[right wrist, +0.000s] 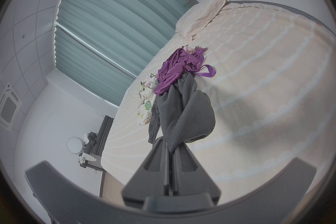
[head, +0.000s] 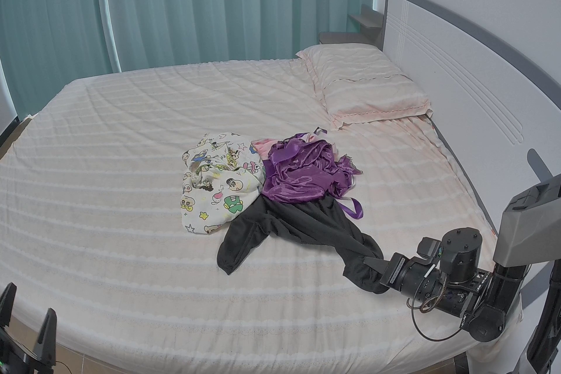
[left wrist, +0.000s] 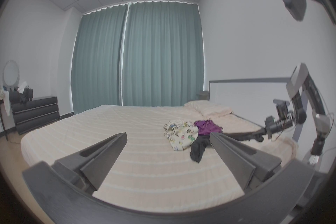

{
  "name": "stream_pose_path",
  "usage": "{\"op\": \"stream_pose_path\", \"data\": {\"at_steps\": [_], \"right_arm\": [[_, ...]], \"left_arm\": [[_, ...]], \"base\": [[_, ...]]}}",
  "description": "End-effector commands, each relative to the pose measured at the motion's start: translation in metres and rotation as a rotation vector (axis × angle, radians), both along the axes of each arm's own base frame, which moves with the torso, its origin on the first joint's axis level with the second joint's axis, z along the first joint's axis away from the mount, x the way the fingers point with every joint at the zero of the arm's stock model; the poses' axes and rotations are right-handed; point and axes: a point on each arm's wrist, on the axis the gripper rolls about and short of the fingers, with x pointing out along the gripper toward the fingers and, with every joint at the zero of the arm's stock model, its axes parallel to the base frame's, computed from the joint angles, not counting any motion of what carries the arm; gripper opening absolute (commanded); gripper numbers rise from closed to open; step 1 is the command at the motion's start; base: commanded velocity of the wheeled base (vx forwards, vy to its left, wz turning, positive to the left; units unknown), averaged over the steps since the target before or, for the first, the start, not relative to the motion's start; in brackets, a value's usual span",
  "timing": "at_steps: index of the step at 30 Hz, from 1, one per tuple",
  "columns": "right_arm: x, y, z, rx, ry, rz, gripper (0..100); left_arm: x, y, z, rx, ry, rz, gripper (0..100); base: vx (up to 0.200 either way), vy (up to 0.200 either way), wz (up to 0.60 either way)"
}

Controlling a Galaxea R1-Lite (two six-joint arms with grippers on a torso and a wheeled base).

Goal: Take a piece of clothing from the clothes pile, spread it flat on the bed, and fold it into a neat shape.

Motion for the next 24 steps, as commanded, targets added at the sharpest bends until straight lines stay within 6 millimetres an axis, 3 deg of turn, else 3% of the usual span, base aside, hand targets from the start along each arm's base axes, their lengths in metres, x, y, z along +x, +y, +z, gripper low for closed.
{"op": "stream_pose_path", "data": {"at_steps": [1, 8, 12, 14, 18, 23, 24], "right_arm": [[-0.001, -0.003, 0.003, 0.008, -0.008, -0.006, 0], [0.000, -0.003, 0.002, 0.006, -0.004, -0.008, 0], [-0.001, -0.004, 0.001, 0.004, -0.001, -0.009, 0], [-0.001, -0.004, 0.001, 0.003, 0.000, -0.009, 0], [-0.001, -0.003, 0.001, 0.002, -0.001, -0.007, 0], [-0.001, -0.004, 0.000, 0.000, 0.002, -0.009, 0], [-0.001, -0.004, 0.000, 0.000, 0.002, -0.009, 0]], "left_arm": [[0.025, -0.002, 0.014, -0.066, 0.190, -0.096, 100], [0.047, -0.006, 0.013, -0.046, 0.377, -0.256, 100], [0.082, -0.010, 0.018, -0.037, 0.506, -0.310, 100], [0.087, -0.012, 0.018, -0.036, 0.524, -0.325, 100], [0.123, -0.026, 0.009, -0.077, 0.685, -0.399, 100], [0.147, -0.042, -0.002, -0.116, 0.789, -0.440, 100], [0.163, -0.050, -0.009, -0.152, 0.837, -0.438, 100]], "base": [[0.000, 0.000, 0.00], [0.000, 0.000, 0.00], [0.000, 0.000, 0.00], [0.000, 0.000, 0.00], [0.000, 0.000, 0.00], [0.000, 0.000, 0.00], [0.000, 0.000, 0.00]]}}
